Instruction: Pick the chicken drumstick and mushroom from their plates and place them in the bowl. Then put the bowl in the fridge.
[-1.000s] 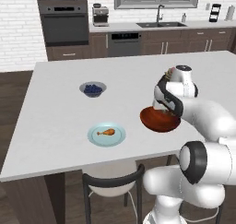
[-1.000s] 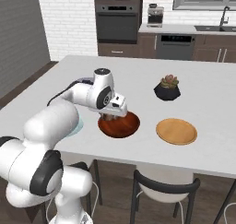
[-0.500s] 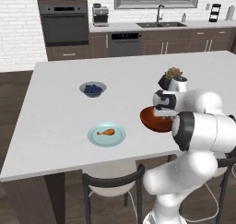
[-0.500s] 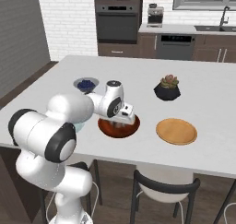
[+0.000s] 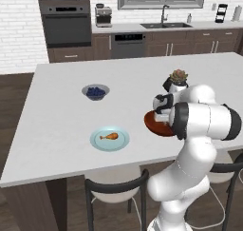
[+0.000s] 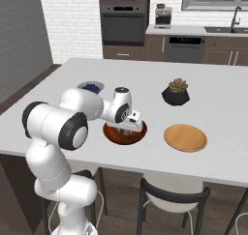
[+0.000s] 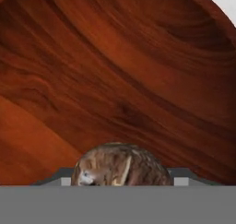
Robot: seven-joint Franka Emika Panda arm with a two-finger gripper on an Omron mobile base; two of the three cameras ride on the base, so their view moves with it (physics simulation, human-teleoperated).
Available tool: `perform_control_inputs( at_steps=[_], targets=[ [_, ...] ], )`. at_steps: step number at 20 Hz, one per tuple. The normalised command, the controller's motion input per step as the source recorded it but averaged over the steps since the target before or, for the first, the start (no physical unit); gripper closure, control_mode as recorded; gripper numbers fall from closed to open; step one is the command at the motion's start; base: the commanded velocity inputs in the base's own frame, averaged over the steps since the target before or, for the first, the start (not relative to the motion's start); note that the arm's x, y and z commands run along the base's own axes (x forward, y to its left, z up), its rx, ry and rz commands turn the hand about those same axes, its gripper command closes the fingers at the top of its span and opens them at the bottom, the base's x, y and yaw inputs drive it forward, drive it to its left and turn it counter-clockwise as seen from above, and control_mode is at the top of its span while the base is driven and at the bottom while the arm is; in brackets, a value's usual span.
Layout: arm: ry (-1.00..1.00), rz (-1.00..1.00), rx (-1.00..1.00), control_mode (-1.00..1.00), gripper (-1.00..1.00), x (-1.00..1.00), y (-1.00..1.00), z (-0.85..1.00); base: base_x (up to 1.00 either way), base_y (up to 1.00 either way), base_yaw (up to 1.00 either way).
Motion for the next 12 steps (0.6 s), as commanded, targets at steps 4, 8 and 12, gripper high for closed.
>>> perform_control_inputs(
  at_steps=[4, 8, 12],
  targets=[
    [0.00, 0.00, 0.00, -1.00, 1.00, 0.26, 0.00, -0.40, 0.00, 0.00, 0.00],
    [0.00, 0.00, 0.00, -1.00, 1.00, 0.26, 0.00, -0.35, 0.00, 0.00, 0.00],
    [0.00, 0.00, 0.00, -1.00, 1.00, 0.22, 0.00, -0.24, 0.00, 0.00, 0.00]
  ],
)
